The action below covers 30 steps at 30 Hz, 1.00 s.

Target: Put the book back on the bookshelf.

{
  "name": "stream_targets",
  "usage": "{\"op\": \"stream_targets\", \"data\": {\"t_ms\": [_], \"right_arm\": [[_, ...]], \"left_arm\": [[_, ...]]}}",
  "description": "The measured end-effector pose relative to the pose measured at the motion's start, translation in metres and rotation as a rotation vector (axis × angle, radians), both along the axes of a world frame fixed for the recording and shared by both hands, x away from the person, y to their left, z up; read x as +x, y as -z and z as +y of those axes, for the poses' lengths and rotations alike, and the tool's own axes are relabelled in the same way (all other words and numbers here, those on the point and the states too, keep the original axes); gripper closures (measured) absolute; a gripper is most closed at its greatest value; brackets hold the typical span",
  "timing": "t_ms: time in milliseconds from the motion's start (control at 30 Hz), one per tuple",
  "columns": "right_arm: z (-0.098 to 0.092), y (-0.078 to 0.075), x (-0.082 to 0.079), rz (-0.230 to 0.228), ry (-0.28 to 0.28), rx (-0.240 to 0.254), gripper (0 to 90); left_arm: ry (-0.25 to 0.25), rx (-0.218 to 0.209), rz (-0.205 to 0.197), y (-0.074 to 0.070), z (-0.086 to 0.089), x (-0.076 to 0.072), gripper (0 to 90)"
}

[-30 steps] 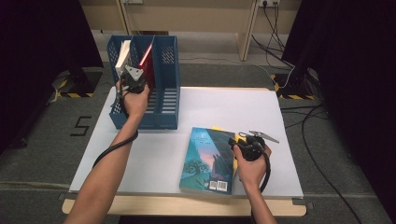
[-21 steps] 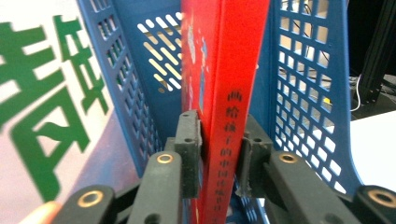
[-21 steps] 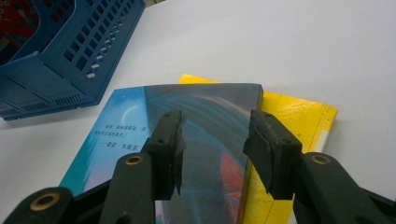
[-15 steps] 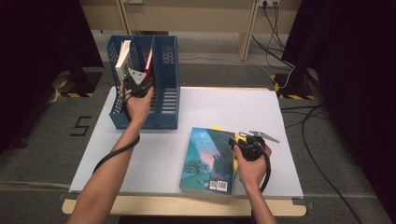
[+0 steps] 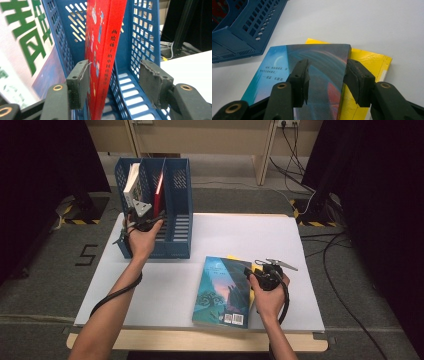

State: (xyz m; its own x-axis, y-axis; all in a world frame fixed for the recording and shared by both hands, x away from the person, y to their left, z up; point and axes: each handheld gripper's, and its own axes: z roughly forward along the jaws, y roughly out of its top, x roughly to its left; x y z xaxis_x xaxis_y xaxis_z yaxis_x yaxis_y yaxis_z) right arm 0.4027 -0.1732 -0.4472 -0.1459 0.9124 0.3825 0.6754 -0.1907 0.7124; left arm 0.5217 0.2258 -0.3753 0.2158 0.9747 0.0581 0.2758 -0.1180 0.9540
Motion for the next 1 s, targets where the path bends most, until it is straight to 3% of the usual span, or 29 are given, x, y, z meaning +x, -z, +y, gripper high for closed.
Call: {"op": "stream_targets", "data": {"t_ms": [167, 400, 533, 700, 833, 1000], "right_arm": [[-0.003, 0.000, 0.005, 0.016, 0.002, -0.004, 53.8], [-0.006, -0.005, 0.015, 0.046, -0.003, 0.001, 52.5], [-0.007, -0.004, 0.025, 0.093, -0.015, 0.009, 50.9], [-0.010, -0.002, 0.039, 0.156, -0.055, 0.015, 48.3], [-0.012, -0.001, 0.047, 0.197, -0.058, 0.009, 47.4], [-0.013, 0.000, 0.055, 0.206, -0.076, -0.002, 47.3]], "left_arm": [[0.025, -0.017, 0.026, 0.000, 0.005, -0.014, 39.4], [0.066, -0.003, 0.023, 0.002, 0.007, -0.038, 39.4], [0.093, -0.021, 0.040, 0.007, 0.006, -0.052, 39.6], [0.164, -0.049, 0.079, 0.015, 0.000, -0.066, 39.8], [0.252, -0.062, 0.119, 0.026, -0.008, -0.076, 40.0], [0.330, -0.074, 0.186, 0.044, -0.023, -0.090, 40.3]]}}
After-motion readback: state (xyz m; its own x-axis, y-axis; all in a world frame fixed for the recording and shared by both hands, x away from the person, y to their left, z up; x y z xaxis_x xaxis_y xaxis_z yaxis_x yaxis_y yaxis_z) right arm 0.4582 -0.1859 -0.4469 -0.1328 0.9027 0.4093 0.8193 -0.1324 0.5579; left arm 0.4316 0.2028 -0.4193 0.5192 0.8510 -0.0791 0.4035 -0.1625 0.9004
